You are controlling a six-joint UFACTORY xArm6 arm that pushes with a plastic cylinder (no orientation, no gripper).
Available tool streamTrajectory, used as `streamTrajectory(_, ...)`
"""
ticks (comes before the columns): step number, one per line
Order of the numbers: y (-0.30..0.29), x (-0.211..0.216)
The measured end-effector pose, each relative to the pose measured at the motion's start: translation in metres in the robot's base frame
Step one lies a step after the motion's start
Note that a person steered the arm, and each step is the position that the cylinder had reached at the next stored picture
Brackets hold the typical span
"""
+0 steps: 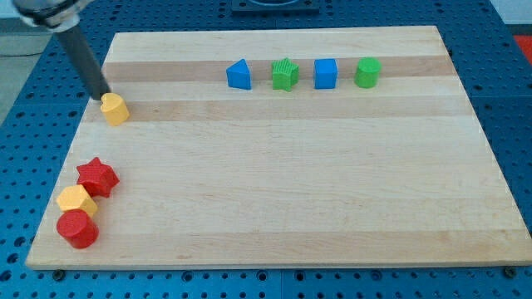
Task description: Push the yellow heart into the red star
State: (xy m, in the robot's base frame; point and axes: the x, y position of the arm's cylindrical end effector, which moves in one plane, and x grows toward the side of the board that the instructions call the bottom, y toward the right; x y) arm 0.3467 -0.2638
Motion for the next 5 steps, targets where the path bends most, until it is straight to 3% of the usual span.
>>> streamTrajectory(1, 0.026, 0.016)
streamTrajectory(5, -0.016, 0.070)
